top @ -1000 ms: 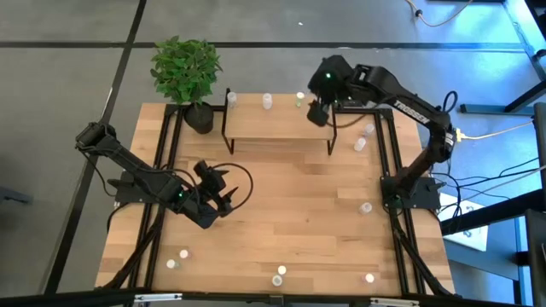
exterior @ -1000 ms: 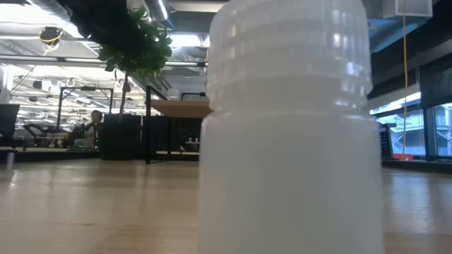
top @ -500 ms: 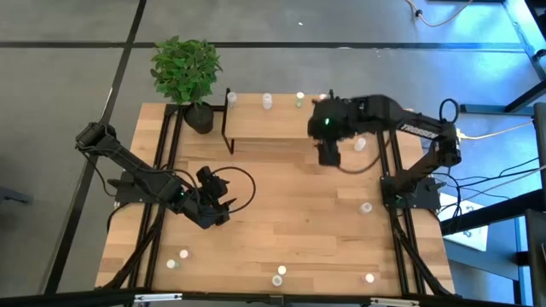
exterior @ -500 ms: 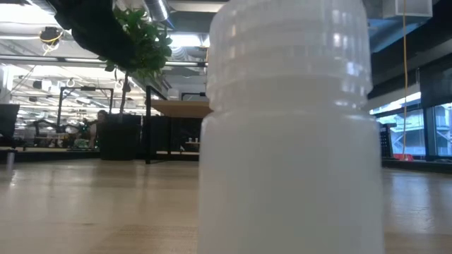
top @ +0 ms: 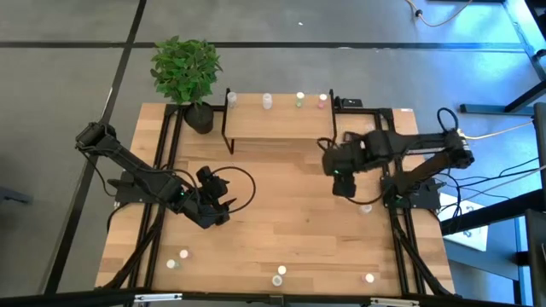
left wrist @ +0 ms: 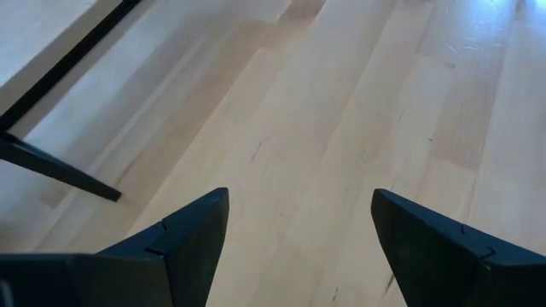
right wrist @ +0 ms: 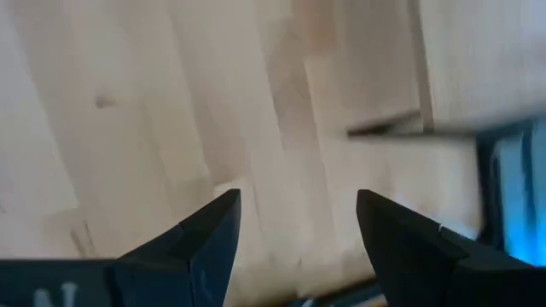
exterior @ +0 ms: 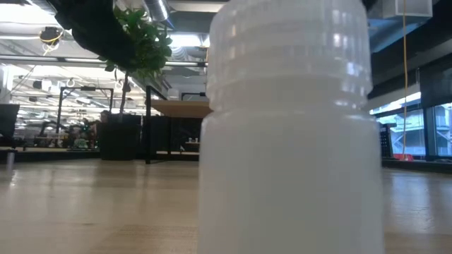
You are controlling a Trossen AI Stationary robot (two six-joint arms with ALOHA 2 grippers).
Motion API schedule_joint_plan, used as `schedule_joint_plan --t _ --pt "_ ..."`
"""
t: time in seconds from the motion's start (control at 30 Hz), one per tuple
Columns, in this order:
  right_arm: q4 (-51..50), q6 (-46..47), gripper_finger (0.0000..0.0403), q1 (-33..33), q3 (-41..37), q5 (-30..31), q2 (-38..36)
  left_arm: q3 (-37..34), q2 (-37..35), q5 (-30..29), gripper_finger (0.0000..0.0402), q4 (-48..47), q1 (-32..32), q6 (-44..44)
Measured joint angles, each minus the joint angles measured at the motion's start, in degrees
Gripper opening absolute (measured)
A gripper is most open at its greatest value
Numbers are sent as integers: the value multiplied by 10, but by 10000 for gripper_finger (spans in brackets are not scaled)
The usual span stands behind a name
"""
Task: Pick and place medicine bottles onto shelf by color
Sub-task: Put the middle right transparent pill bottle on the shelf aligned with the other transparent pill bottle
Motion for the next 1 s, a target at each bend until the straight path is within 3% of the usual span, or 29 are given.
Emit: schedule_joint_plan --t 0.4,0.53,0.77,1.0 --pt "-28 447 235 50 -162 -37 -101 0 0 -30 283 0 0 1" --pt "-28 588 235 50 -216 -84 -112 0 0 -30 283 0 0 1" --pt "30 612 235 54 -314 -189 -112 0 0 -31 283 1 0 5" --pt "109 611 235 66 -376 -210 -112 0 0 -31 283 31 0 74"
